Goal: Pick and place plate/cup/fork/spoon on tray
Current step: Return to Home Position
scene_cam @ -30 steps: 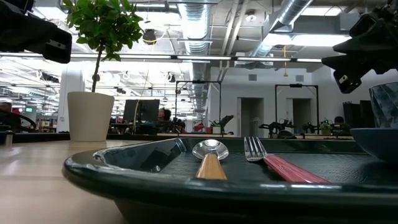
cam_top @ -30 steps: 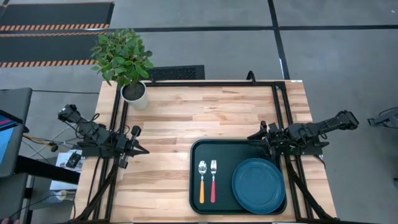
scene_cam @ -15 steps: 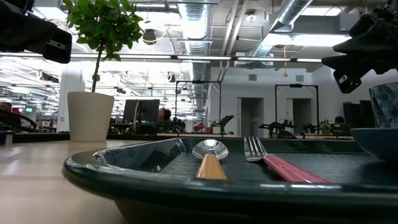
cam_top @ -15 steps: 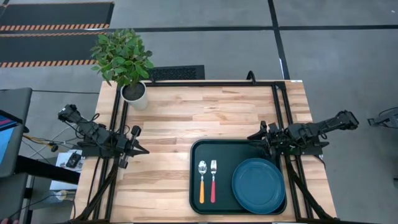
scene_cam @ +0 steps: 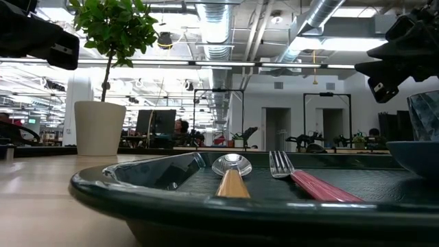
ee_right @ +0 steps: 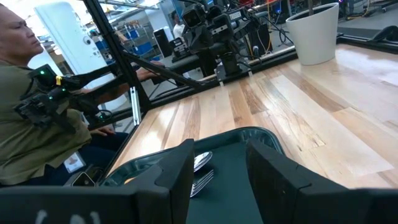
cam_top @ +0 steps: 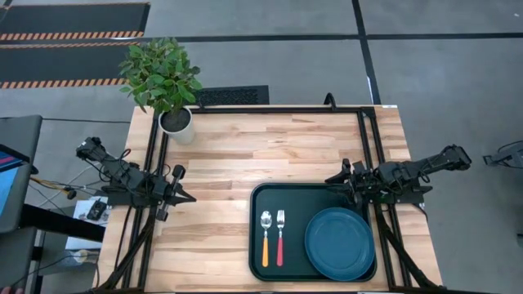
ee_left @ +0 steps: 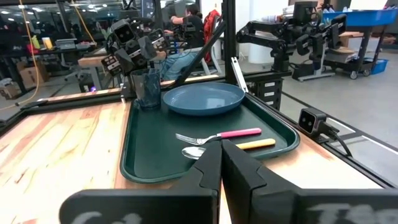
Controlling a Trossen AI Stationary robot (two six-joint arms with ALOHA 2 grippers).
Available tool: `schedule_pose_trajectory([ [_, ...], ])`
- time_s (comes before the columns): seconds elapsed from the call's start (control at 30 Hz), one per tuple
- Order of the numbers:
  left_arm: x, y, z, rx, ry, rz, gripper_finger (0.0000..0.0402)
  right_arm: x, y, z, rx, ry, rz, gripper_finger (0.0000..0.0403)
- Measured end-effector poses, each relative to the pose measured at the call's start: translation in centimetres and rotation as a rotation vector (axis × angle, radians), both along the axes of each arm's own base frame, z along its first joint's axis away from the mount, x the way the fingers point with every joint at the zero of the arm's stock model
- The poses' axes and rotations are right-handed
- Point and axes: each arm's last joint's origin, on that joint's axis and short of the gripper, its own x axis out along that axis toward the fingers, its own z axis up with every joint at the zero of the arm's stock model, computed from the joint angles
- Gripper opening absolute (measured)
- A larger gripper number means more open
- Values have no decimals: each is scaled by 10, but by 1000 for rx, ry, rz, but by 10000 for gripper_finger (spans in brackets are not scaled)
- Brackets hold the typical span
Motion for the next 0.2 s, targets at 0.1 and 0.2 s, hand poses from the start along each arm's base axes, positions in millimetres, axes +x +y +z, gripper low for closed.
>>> schedule_pose_trajectory([
  [0.1, 0, 0, 0, 0, 0, 0, 0, 0, 0, 0, 0, 0, 0, 168],
  [0.2, 0, 0, 0, 0, 0, 0, 0, 0, 0, 0, 0, 0, 0, 169],
])
